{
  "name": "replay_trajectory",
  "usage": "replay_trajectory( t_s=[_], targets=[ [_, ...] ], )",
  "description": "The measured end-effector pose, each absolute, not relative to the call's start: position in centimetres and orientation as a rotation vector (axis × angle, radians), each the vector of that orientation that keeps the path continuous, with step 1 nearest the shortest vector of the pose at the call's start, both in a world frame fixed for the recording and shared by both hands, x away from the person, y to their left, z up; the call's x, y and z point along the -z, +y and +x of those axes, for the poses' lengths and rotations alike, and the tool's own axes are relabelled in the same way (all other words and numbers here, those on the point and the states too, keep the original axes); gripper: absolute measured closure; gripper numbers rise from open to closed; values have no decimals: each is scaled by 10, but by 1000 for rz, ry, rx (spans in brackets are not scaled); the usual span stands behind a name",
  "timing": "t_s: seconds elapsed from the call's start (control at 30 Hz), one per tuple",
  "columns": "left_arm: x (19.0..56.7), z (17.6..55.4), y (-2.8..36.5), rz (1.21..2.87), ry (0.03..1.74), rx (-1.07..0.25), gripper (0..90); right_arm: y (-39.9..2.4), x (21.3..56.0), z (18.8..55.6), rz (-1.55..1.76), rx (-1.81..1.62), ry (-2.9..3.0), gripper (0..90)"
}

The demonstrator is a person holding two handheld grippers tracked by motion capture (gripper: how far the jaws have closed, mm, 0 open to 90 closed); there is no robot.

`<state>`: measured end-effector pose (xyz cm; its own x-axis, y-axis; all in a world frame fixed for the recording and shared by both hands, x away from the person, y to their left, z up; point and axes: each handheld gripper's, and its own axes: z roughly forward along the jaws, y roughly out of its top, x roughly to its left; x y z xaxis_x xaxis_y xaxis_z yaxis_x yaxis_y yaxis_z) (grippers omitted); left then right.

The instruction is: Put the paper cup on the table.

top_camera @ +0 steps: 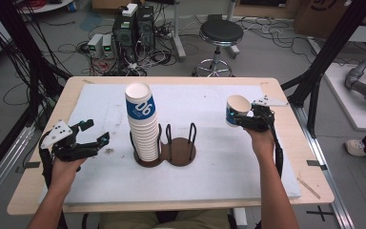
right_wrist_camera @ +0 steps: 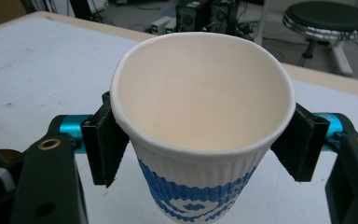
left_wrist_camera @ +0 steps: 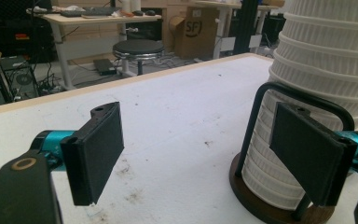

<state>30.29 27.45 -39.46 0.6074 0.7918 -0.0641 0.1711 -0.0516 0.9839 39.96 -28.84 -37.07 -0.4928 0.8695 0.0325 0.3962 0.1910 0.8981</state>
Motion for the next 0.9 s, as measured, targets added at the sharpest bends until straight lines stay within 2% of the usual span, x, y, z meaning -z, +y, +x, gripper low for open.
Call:
replay_trajectory(
  t_s=[0.47,0.9],
  targets=[
    [398,302,275,1586,834,-609,176,-288,412,411,1305,-1149,2012,257],
    [399,302,274,1593,835,-605,176,-295,418,394,1275,-1139,2023,200]
  ],
)
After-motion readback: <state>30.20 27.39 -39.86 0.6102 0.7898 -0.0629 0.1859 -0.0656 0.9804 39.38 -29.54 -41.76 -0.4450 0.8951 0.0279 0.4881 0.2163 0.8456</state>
